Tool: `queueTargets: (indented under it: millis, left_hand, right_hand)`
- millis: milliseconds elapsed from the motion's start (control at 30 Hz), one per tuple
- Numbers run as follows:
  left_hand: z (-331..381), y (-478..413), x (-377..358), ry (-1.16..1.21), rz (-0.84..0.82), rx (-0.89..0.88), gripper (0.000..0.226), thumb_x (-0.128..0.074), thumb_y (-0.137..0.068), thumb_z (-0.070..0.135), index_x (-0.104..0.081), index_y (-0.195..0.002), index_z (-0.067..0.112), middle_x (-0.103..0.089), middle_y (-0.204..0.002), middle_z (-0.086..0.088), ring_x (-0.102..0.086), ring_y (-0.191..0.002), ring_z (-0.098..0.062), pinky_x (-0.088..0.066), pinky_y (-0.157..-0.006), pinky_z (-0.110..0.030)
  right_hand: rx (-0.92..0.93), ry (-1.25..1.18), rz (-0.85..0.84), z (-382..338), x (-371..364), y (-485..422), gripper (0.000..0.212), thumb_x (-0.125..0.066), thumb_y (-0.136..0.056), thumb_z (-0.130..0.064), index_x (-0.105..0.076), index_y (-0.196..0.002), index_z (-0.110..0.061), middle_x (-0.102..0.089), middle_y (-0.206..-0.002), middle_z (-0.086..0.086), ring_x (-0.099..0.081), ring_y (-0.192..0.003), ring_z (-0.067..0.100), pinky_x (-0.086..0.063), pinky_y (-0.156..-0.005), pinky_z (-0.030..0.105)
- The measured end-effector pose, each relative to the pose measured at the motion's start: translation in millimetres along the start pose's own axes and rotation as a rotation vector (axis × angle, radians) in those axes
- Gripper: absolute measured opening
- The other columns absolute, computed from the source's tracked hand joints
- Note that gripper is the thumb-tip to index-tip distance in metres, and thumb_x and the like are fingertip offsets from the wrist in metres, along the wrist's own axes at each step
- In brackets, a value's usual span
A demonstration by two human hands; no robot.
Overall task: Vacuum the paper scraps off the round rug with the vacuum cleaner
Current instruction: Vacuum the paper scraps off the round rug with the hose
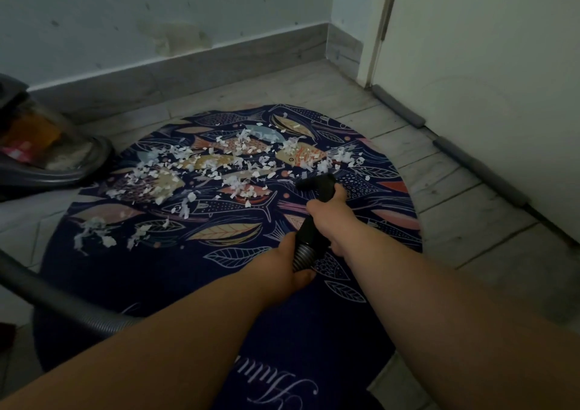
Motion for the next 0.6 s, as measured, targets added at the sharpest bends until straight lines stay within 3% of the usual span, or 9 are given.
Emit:
queueTargets:
  millis: [167, 433, 600]
  left_hand:
    - [-13, -2, 10, -0.006, 0.001, 0.039, 0.077, -0.056, -0.091, 0.043, -0.009, -0.149, 0.022, -0.054, -0.128, -0.011, -0.056, -0.109, -0.025, -0.043, -0.086, -0.029]
    - [-26, -1, 18, -0.017, 0.008, 0.06, 0.084, -0.056, -0.091, 0.043, -0.001, -0.15, 0.021, -0.048, -0.137, -0.011, -0.051, -0.119, -0.025, -0.041, -0.096, -0.031]
    - [-15, -4, 8, 0.0, -0.022, 0.013, 0.077, -0.057, -0.09, 0.043, -0.01, -0.147, 0.02, -0.055, -0.126, -0.011, -0.057, -0.108, -0.025, -0.046, -0.088, -0.031]
  right_hand:
    - [-0.002, -0.024, -0.033, -8, -15, -3, 0.08, -0.05, -0.1, -0.023, 0.004, -0.157, -0.039, -0.047, -0.137, 0.015, -0.055, -0.103, 0.032, -0.048, -0.083, 0.043]
    - [-0.002, 0.005, -0.061, -14, -35, -7, 0.079, -0.049, -0.099, -0.025, 0.003, -0.157, -0.04, -0.046, -0.139, 0.015, -0.054, -0.106, 0.033, -0.051, -0.096, 0.051]
    - [-0.014, -0.001, -0.026, -9, -20, -4, 0.079, -0.051, -0.099, -0.023, 0.0, -0.157, -0.038, -0.048, -0.135, 0.015, -0.055, -0.103, 0.033, -0.051, -0.089, 0.047]
Point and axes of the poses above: each hand's wrist, its own y-axis away from the middle knuckle, its own x-axis out of the back of the hand, z = x × y, the point moved 8 cm from there along -y, towards the middle knuckle
